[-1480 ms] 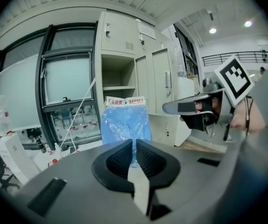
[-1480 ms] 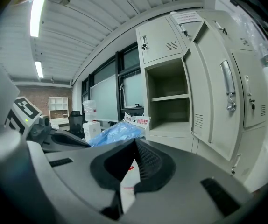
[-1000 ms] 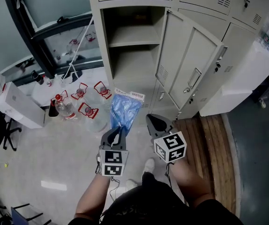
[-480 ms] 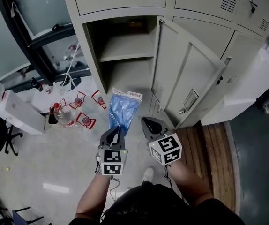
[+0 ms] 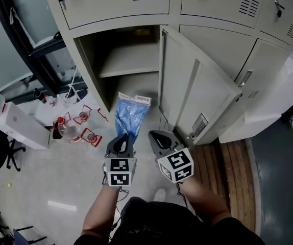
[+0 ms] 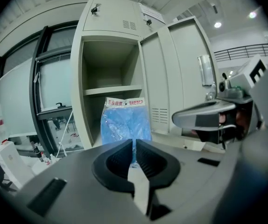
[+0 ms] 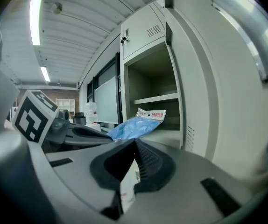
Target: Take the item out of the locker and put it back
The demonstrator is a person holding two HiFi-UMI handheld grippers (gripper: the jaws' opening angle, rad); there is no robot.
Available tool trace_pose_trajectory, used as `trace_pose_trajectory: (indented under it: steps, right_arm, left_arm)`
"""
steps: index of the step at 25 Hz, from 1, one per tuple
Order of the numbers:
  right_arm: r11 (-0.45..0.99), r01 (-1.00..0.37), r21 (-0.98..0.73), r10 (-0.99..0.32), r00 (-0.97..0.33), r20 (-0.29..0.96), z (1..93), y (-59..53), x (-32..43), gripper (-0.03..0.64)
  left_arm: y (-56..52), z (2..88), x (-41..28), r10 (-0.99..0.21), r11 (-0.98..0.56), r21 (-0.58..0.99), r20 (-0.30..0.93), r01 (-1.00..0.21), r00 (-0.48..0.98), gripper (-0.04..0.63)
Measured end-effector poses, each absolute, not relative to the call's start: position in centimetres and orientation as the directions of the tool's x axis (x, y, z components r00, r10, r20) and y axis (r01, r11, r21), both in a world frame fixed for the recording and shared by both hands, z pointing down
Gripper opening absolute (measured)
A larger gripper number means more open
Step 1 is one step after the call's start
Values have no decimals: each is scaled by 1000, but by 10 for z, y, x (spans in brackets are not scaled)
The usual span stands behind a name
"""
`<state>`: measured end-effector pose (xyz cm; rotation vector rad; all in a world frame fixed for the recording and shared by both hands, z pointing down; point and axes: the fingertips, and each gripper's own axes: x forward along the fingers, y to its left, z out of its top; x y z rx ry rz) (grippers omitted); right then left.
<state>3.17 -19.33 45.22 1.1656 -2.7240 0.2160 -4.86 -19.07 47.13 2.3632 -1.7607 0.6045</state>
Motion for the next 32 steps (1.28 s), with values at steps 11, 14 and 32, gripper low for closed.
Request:
trace_pose_trajectory:
  steps: [11,14,32]
  right_arm:
    - [673,-737,-65,-710,-668,222,459,-224,32,2]
    - [660,-749,-62,-722,-655,224,460,-235,27,2]
    - [586,-806,-78,-767,-584,268,470,-287,6,2]
  left_arm:
    - [-240,470,-53,-888,-309,-120,392,-944,241,23]
    - [-254,473,-58,-883,-324,-112,391,-939,258,23]
    - [-347,497,-66,-831,-428,-119,441,-896,338,23]
